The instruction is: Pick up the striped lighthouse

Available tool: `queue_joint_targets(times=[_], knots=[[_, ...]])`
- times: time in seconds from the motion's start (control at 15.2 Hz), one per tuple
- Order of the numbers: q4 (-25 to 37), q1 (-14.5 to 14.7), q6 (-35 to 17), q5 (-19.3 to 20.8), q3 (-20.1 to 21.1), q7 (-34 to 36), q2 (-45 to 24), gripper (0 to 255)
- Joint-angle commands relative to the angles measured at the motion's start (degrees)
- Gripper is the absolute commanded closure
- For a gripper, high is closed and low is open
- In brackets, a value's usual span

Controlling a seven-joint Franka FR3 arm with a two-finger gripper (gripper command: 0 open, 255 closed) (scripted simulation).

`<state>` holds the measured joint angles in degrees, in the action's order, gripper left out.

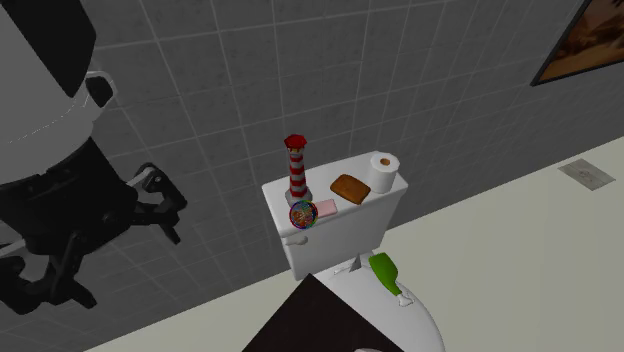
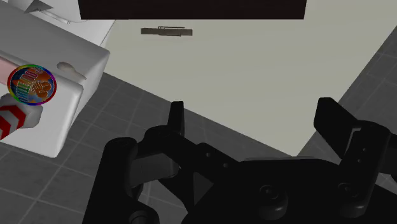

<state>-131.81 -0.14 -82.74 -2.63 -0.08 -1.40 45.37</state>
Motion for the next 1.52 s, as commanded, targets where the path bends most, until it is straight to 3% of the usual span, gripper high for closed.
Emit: queue_joint_targets(times=[0.0,0.73,1.45], knots=[[0.00,0.00,0.00,0.00,0.00,0.00,0.00,0],[-2.26,-3.73,-11.50,12.02,-8.18,-11.51,-10.54,0],[3.26,-7.23,-23.74,20.64,-15.81,-20.84,-27.07,0]])
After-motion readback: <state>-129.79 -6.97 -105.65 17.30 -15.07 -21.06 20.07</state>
